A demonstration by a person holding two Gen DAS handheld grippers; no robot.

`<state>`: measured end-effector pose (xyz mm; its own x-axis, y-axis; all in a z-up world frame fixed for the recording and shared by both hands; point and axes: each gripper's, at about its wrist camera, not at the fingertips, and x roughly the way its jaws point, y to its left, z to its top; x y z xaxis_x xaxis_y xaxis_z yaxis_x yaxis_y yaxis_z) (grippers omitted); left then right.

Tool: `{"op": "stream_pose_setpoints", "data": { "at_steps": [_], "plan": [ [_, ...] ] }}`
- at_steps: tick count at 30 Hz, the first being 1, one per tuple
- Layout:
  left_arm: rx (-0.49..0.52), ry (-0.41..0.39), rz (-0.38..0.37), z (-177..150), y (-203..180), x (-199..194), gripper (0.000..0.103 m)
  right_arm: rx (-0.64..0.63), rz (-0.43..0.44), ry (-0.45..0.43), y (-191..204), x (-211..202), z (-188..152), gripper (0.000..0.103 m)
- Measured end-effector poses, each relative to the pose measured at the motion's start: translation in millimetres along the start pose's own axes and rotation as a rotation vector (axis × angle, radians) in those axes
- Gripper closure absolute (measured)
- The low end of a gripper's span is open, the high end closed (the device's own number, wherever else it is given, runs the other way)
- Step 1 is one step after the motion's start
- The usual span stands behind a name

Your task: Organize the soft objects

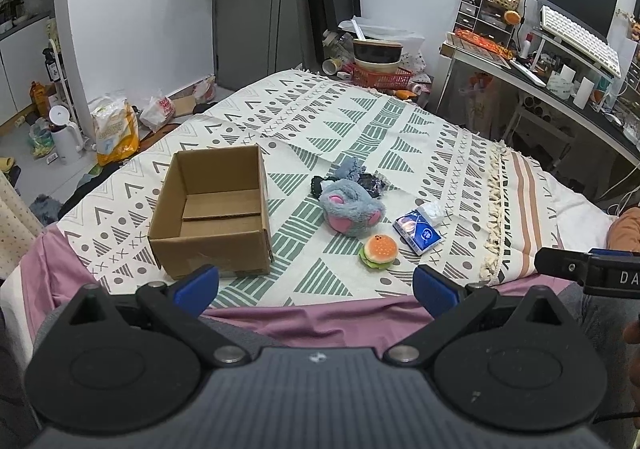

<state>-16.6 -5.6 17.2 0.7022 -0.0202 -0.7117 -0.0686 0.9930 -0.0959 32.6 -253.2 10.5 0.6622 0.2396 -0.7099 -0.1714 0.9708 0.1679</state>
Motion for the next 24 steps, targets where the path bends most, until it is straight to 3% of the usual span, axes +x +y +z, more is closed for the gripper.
{"op": "stream_pose_setpoints", "data": {
  "at_steps": [24],
  "plan": [
    [0.026, 0.008, 0.022, -2.3, -6.2, -0.3, 0.0, -0.024, 0.009, -0.001, 3.4, -1.7, -2.0, 0.0]
  ]
}}
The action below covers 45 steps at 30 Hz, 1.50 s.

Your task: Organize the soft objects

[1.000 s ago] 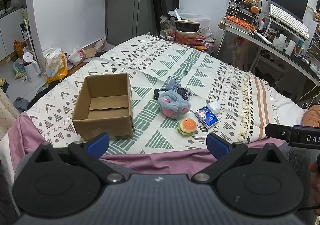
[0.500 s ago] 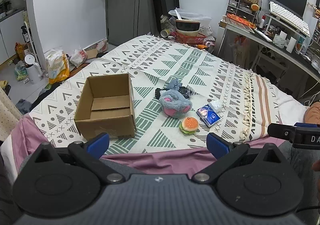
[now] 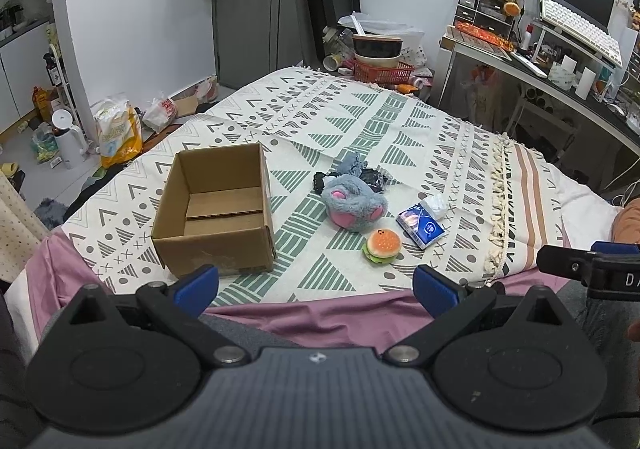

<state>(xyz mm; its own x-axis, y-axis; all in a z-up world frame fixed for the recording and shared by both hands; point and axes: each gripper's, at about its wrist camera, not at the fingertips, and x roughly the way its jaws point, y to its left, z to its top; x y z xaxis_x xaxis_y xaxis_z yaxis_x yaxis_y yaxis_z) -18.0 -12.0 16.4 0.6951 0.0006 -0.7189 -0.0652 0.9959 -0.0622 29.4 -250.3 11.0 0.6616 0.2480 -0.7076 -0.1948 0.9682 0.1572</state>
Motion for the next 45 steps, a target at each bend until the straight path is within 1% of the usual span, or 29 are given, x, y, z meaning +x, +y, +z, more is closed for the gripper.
{"op": "stream_pose_setpoints", "data": {
  "at_steps": [5, 10, 17, 23, 26, 31, 36, 40, 45],
  "plan": [
    [-0.001, 0.002, -0.002, -1, 0, 1, 0.0, -0.004, 0.005, -0.005, 0, 0, 0, 0.0],
    [0.001, 0.005, 0.003, -2, -1, 3, 0.0, -0.006, 0.031, -0.002, -1, 3, 1, 0.0],
    [-0.007, 0.02, 0.0, 1, -1, 17, 0.0, -0.016, 0.017, 0.001, -2, 15, 7, 0.0],
    [-0.021, 0.027, -0.004, 6, -3, 34, 0.0, -0.009, 0.026, 0.005, -12, 30, 13, 0.0],
    [-0.027, 0.032, 0.006, 9, -6, 45, 0.001, 0.002, 0.039, 0.016, -18, 41, 16, 0.0],
    [-0.04, 0.033, -0.007, 13, -11, 63, 0.001, 0.061, 0.056, 0.028, -34, 61, 22, 0.0],
    [-0.042, 0.047, -0.022, 18, -19, 85, 0.001, 0.074, 0.064, 0.037, -43, 81, 33, 0.0],
    [-0.044, 0.053, -0.033, 22, -25, 100, 0.002, 0.071, 0.073, 0.067, -48, 99, 44, 0.0],
    [-0.06, 0.067, -0.048, 27, -33, 119, 0.002, 0.033, 0.063, 0.134, -51, 126, 56, 0.0]
  ]
}}
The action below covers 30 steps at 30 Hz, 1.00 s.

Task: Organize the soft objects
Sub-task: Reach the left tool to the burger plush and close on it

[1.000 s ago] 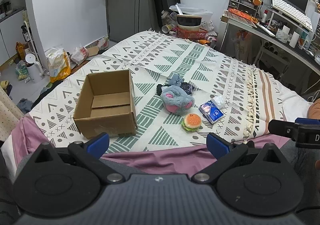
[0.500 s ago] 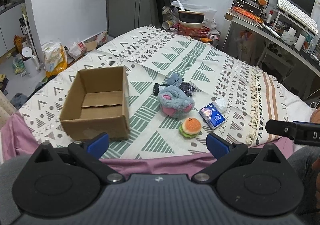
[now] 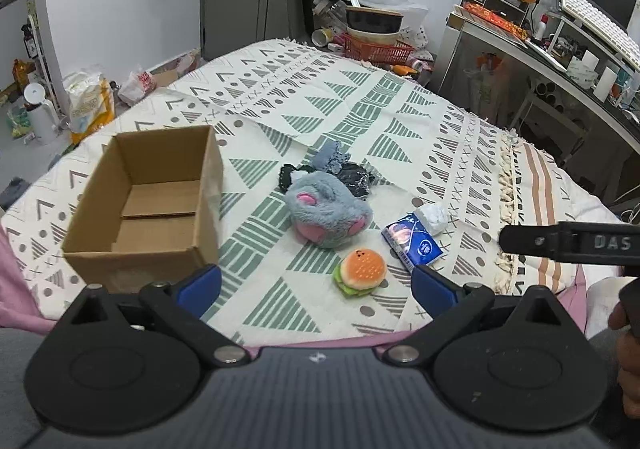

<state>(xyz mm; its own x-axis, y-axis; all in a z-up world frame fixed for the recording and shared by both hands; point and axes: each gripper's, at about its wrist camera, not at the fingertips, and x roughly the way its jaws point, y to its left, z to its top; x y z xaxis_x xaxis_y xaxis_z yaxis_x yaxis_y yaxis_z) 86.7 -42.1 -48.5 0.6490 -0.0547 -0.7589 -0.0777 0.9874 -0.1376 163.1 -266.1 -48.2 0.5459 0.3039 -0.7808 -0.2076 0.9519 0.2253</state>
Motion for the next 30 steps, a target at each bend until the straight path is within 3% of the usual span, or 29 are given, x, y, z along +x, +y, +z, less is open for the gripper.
{"op": "stream_pose_setpoints", "data": {
  "at_steps": [9, 12, 21, 30],
  "plan": [
    [-0.01, 0.047, 0.006, 5, -12, 39, 0.002, 0.043, 0.047, 0.062, -18, 42, 19, 0.001],
    [-0.009, 0.065, 0.006, 4, -15, 54, 0.002, 0.099, 0.087, 0.093, -29, 60, 15, 0.006],
    [-0.018, 0.115, 0.011, 2, -28, 98, 0.01, 0.168, 0.151, 0.139, -55, 89, 15, 0.006],
    [-0.002, 0.179, 0.008, -1, -42, 144, 0.013, 0.16, 0.144, 0.195, -57, 123, 15, 0.008]
  ]
}}
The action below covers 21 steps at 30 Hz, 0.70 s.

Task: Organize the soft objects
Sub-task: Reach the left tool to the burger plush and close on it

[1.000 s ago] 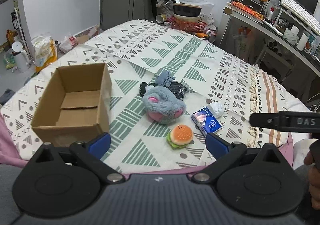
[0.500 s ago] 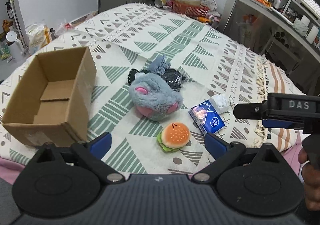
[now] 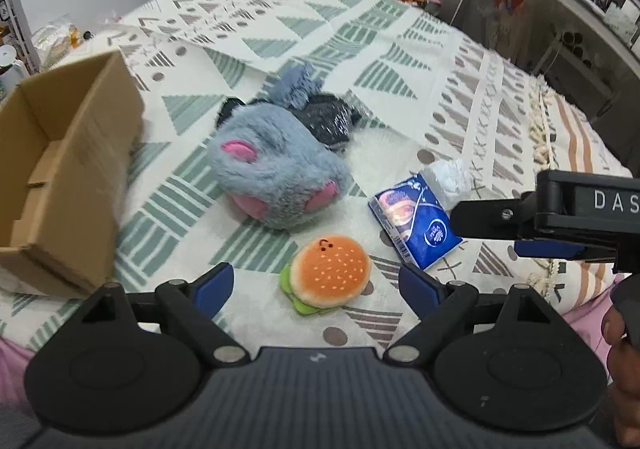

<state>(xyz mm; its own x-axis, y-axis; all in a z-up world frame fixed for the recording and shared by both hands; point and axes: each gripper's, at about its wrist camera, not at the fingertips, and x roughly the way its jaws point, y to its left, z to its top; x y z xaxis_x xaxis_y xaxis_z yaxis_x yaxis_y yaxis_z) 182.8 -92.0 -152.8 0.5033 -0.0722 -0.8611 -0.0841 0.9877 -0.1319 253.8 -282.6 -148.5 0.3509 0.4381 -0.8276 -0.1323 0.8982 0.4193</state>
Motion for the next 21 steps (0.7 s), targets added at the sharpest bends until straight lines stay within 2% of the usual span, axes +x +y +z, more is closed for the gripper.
{"op": "stream_pose_setpoints", "data": {
  "at_steps": [3, 9, 11, 13, 15, 21],
  "plan": [
    [0.011, 0.019, 0.006, 0, -4, 15, 0.014, 0.003, -0.012, 0.019, -4, 12, 3, 0.011],
    [0.01, 0.057, -0.004, -2, -4, 37, 0.021, -0.011, -0.035, 0.049, -6, 32, 6, 0.013],
    [0.015, 0.067, -0.001, -4, -4, 43, 0.028, -0.023, -0.037, 0.057, -5, 36, 5, 0.013],
    [0.014, 0.078, 0.003, -5, -2, 48, 0.043, -0.033, -0.034, 0.063, -4, 39, 5, 0.013],
    [0.013, 0.064, 0.02, -5, -1, 49, 0.052, -0.04, -0.037, 0.071, -4, 42, 6, 0.013],
    [-0.029, 0.071, -0.014, -2, 11, 45, 0.056, -0.094, -0.046, 0.079, 6, 53, 4, 0.013]
  ]
}}
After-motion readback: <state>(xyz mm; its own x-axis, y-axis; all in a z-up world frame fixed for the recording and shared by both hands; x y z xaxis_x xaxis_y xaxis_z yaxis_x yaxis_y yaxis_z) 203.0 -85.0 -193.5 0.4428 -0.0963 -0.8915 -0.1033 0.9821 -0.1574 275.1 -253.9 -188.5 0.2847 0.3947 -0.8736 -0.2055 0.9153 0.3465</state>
